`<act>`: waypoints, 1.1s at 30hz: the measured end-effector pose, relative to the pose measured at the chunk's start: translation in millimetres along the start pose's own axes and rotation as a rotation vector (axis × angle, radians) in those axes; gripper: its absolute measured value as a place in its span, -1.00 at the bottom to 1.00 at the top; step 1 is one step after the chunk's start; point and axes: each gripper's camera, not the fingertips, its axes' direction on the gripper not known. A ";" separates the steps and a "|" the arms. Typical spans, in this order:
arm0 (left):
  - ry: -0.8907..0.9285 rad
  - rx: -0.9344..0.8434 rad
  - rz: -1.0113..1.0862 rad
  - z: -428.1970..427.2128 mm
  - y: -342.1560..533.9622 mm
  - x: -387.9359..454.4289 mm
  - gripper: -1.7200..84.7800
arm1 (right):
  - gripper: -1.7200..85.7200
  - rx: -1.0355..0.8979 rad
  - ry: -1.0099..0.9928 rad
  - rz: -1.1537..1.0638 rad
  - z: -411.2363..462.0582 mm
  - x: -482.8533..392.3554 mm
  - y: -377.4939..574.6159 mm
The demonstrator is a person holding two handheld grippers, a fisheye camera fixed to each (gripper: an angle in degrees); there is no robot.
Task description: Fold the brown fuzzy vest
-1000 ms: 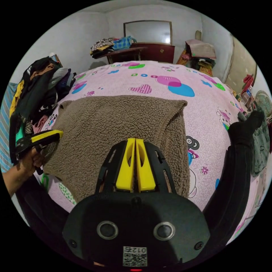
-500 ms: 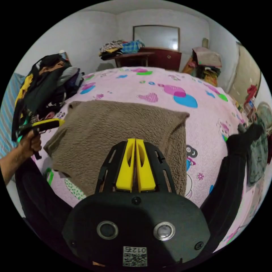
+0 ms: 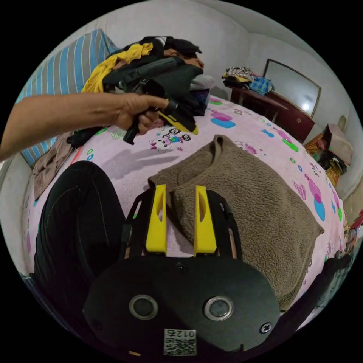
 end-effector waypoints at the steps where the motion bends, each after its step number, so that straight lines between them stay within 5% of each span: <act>1: 0.006 -0.009 -0.001 2.6 -2.3 -3.3 -0.72 | -0.67 -0.013 0.007 -0.017 6.2 -11.6 -3.4; 15: 0.116 -0.031 -0.011 34.5 -57.4 -42.6 -0.68 | -0.55 -0.130 0.108 -0.136 57.3 -97.2 -21.4; 33: 0.185 -0.068 -0.021 32.8 -112.7 -40.5 -0.89 | -0.81 -0.078 0.111 0.025 21.2 -85.4 -7.2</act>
